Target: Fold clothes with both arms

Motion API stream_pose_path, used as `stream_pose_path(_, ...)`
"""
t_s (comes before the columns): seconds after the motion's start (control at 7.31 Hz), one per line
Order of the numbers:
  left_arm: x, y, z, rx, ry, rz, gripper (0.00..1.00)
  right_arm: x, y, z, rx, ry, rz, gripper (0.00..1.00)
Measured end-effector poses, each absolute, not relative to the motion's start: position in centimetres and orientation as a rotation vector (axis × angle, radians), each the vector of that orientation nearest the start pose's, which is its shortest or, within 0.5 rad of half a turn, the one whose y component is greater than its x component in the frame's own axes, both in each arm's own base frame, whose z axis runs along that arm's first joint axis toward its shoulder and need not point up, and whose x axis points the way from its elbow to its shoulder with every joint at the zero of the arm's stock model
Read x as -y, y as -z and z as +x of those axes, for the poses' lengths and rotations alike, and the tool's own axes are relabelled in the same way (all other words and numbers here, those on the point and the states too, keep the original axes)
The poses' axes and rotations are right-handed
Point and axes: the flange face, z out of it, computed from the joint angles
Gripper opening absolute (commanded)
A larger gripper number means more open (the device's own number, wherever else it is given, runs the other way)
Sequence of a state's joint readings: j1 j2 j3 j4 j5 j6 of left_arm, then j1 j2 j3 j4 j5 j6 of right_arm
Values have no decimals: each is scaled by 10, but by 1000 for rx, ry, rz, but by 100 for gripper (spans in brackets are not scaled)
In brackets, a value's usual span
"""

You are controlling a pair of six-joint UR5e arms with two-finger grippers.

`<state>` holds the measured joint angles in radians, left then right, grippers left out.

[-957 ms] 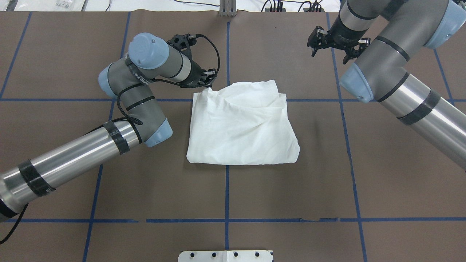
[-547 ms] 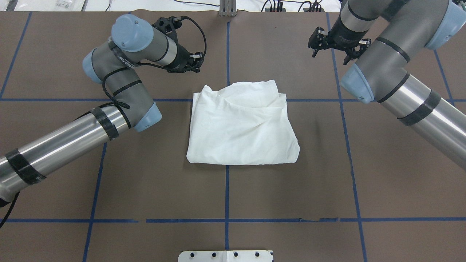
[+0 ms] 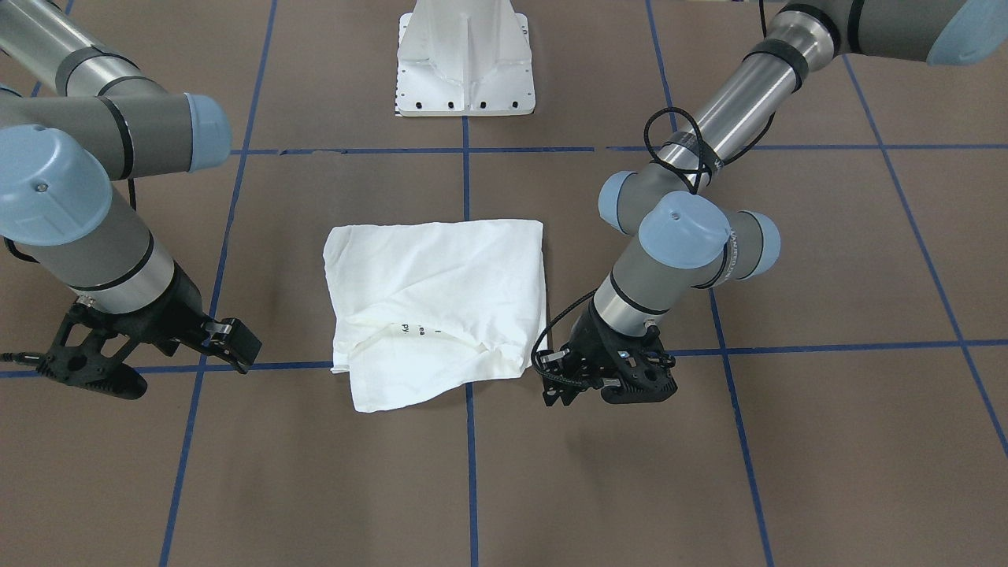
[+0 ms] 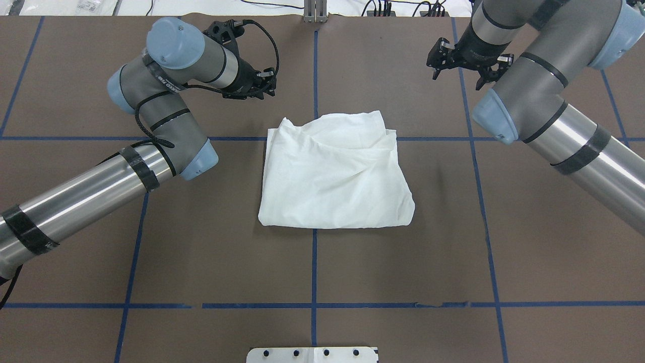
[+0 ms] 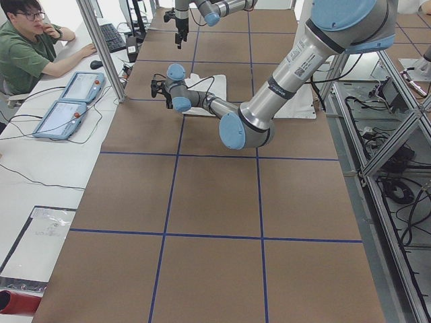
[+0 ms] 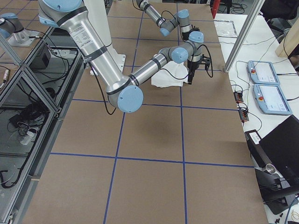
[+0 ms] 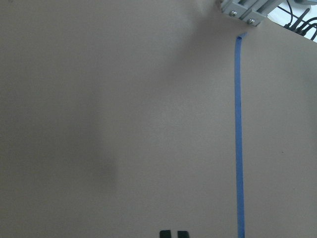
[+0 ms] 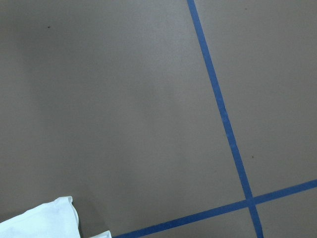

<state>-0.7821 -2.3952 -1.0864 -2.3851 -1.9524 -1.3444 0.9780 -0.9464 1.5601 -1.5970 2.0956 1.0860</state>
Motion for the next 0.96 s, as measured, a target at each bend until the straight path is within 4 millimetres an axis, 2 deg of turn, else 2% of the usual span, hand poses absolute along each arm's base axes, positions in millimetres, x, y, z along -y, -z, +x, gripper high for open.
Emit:
stream_pose_path(0.27, 624, -259, 520, -1178, 247, 246, 92, 627, -299, -323, 769, -314, 3, 100)
stream_pose_path(0.41, 616, -257, 528, -1187, 233, 242, 82, 626, -300, -324, 767, -313, 1, 100)
stream_pose_path(0.55, 609, -256, 536, -1193, 221, 237, 68, 626, -301, -324, 766, -313, 0, 100)
stream_pose_path(0.68, 605, -256, 541, -1195, 213, 233, 44, 626, -302, -324, 766, -313, 0, 100)
stream_pose_path(0.82, 601, -256, 544, -1196, 208, 230, 16, 626, -304, -323, 766, -312, 0, 100)
stream_pose_path(0.96, 600, -257, 546, -1196, 206, 228, 0, 626, -305, -323, 766, -312, 0, 100)
